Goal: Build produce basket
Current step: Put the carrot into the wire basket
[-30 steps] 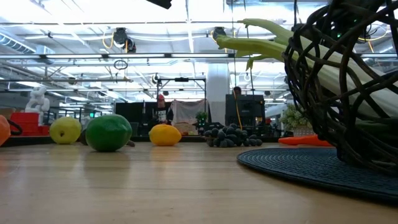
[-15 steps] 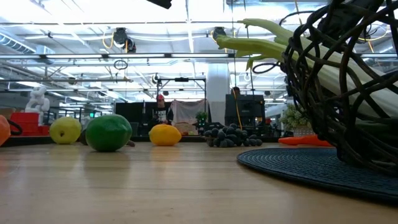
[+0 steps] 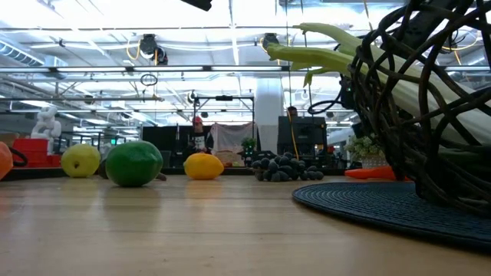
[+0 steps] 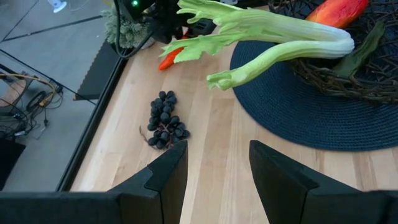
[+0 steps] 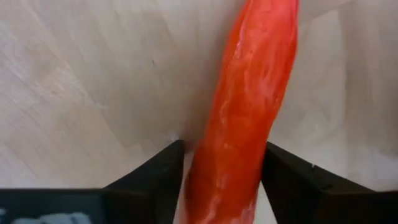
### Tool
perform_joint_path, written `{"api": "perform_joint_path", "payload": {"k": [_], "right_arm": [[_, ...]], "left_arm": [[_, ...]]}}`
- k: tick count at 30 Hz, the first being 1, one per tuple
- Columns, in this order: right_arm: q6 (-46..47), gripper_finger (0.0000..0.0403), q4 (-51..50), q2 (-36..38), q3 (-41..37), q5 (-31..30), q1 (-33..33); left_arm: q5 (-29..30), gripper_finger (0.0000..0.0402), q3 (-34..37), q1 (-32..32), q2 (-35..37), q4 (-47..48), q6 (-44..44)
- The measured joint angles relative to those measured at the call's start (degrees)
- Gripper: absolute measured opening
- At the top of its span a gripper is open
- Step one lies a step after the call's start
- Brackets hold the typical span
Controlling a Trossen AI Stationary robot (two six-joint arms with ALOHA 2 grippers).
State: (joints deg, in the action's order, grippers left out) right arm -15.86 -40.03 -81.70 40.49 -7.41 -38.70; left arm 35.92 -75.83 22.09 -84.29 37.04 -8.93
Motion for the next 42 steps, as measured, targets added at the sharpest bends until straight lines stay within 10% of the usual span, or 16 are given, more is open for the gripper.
{"api": "perform_joint_path", "payload": {"k": [24,42], "right_arm": [[28.5,0.0129,-21.8,22.0,14.1,0.2,13.7],[66.5,0.0128,-33.5,31.2,20.2,13.3,39.4]], "left_arm": [[0.0,0.0173,0.0,0.0,0.0,-1.4,1.3],[0.0,0.0173,0.0,0.1,0.0,-1.3,1.0]]}}
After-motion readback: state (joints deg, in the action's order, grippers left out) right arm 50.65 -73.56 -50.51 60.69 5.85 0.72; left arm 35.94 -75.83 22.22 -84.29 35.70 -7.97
